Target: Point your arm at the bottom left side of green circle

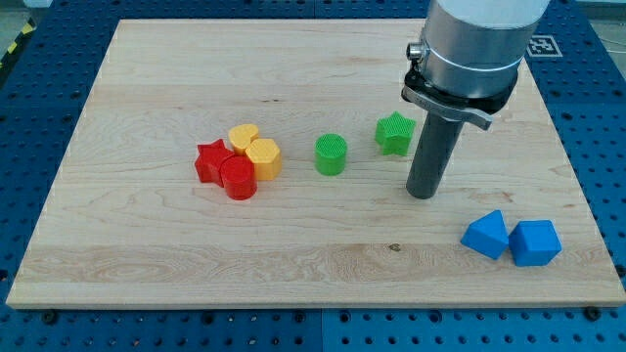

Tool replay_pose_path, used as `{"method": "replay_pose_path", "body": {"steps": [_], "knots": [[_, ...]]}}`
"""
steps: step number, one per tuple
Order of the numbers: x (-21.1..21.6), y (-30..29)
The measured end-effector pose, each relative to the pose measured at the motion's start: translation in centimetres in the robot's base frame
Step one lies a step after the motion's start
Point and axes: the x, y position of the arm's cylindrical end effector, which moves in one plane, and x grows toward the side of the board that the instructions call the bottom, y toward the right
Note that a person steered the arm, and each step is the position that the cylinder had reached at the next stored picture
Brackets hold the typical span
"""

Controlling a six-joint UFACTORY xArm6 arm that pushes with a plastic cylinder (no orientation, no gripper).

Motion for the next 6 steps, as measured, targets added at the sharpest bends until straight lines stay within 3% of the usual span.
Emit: {"method": "replay_pose_path", "body": {"steps": [2,6], "knots": [[2.9,-1.6],[1.5,-10.1]]}}
